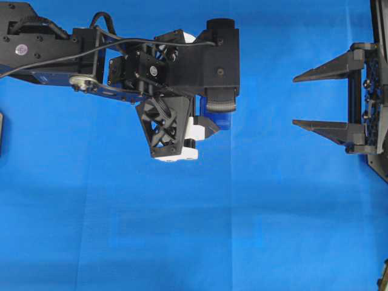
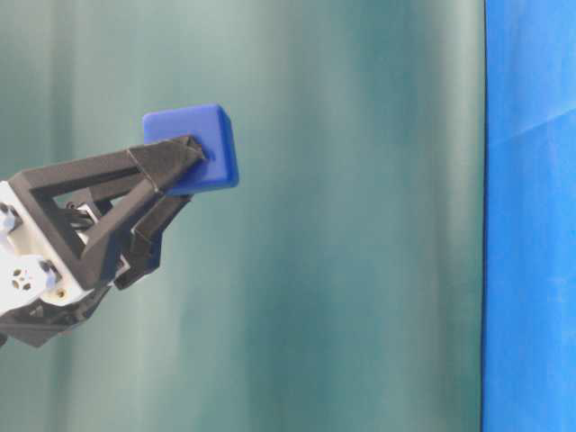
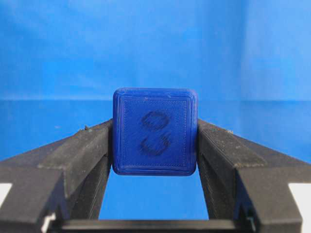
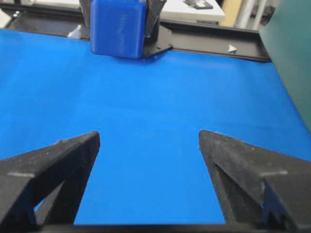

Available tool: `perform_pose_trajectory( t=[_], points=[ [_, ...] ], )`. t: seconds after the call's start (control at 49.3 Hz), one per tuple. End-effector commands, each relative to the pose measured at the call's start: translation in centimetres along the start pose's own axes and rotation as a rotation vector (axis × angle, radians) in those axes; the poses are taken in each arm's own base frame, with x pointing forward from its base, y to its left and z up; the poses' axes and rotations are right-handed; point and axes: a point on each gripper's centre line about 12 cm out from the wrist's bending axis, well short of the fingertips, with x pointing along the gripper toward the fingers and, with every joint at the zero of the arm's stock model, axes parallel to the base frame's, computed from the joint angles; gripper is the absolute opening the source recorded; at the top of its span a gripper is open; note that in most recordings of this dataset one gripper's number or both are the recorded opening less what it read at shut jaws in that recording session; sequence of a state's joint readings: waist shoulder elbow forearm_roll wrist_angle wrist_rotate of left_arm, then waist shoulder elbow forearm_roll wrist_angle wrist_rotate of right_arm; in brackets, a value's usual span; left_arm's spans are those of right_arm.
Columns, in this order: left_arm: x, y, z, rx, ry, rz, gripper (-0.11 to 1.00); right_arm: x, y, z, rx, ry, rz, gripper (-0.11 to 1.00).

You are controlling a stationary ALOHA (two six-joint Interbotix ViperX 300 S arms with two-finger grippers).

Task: Handover the blue block to the right arm after grasping it with the left arm, then place it in the designated position.
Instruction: 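Lift the blue cube with the left gripper and rotate it upright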

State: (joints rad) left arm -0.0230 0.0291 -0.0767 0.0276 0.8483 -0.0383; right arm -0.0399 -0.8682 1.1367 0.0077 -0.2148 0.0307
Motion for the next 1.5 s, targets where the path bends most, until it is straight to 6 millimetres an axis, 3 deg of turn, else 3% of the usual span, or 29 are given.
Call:
perform_pose_trajectory(
  t=[0.0,0.69,0.892,1.197,1.48],
  points=[
    [-2.1,0.1,1.1,0.000,-0.055,0.002,0.46,0.2,0.0,1.1,0.003,-0.028,-0.001,0.95],
    [-2.2,0.0,0.7,0.000,-0.061,0.000,0.46,0.2,0.0,1.2,0.003,-0.029,-0.001,0.95],
    [-3.0,0.1,0.0,0.002,-0.179,-0.005,0.46,0.2,0.0,1.3,0.005,-0.032,-0.001,0.95],
    [-5.5,0.0,-2.8,0.000,-0.443,-0.019,0.46,0.2,0.0,1.4,0.003,-0.037,0.000,0.95],
    [-6.5,0.0,-6.9,0.006,-0.665,-0.031,0.46,0.3,0.0,1.3,0.003,-0.035,-0.001,0.95]
  ],
)
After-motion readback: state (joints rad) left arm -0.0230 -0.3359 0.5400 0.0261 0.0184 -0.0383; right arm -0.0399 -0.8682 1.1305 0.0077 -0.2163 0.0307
